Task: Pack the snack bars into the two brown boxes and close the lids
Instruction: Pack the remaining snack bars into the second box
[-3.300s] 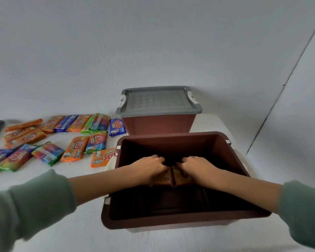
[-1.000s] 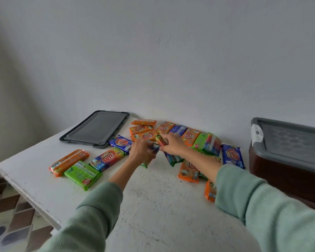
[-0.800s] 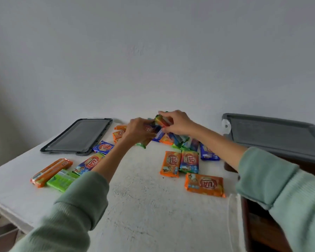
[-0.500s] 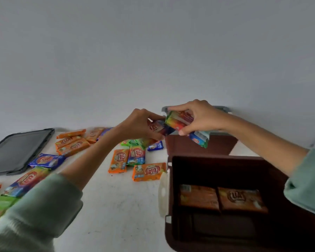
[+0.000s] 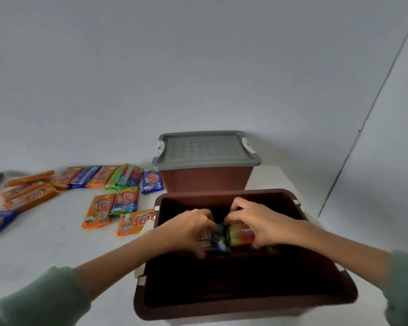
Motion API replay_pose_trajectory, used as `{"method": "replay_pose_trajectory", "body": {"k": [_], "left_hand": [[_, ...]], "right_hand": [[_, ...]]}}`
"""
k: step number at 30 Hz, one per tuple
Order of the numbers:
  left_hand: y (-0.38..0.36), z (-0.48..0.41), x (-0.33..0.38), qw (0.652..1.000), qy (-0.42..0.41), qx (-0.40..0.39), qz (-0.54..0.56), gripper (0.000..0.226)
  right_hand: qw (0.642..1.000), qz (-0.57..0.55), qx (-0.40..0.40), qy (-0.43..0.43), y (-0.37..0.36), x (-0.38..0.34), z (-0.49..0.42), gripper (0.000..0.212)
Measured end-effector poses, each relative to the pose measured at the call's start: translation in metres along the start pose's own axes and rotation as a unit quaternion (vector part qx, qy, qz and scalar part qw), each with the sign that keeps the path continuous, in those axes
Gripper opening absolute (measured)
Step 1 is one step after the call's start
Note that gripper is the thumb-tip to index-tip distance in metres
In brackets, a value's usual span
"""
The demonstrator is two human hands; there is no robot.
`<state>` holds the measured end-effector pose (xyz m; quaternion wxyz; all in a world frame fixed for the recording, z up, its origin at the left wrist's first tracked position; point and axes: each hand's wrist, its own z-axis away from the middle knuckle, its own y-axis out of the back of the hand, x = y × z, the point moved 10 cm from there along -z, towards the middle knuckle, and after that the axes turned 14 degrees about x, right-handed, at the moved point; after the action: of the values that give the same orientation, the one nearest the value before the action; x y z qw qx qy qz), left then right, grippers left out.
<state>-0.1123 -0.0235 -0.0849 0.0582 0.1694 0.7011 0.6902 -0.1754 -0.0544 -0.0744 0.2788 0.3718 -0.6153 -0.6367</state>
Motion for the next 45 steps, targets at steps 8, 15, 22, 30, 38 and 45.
{"method": "replay_pose_trajectory", "body": {"k": [8, 15, 22, 30, 38, 45], "left_hand": [[-0.023, -0.008, 0.002, 0.995, -0.034, -0.03, -0.093, 0.059], [-0.024, -0.009, 0.008, 0.995, -0.055, -0.012, -0.079, 0.047], [0.049, -0.007, -0.011, 0.984, -0.013, 0.163, 0.07, 0.034], [0.153, 0.048, -0.147, 0.91, 0.15, 0.37, 0.11, 0.019], [0.139, 0.096, -0.344, 0.862, 0.37, 0.334, 0.095, 0.031], [0.054, 0.067, -0.43, 0.864, 0.428, 0.235, 0.119, 0.045]], "right_hand": [[0.994, 0.095, 0.006, 0.061, -0.043, 0.005, 0.001, 0.057], [0.994, 0.102, 0.013, 0.037, -0.037, 0.005, 0.001, 0.055], [0.986, -0.053, 0.158, -0.011, 0.045, -0.01, -0.017, 0.036], [0.958, -0.131, 0.25, 0.043, 0.105, -0.081, -0.113, 0.04], [0.971, -0.14, 0.192, 0.037, 0.047, -0.154, -0.268, 0.054], [0.988, -0.095, 0.076, -0.095, -0.062, -0.133, -0.363, 0.06]]}}
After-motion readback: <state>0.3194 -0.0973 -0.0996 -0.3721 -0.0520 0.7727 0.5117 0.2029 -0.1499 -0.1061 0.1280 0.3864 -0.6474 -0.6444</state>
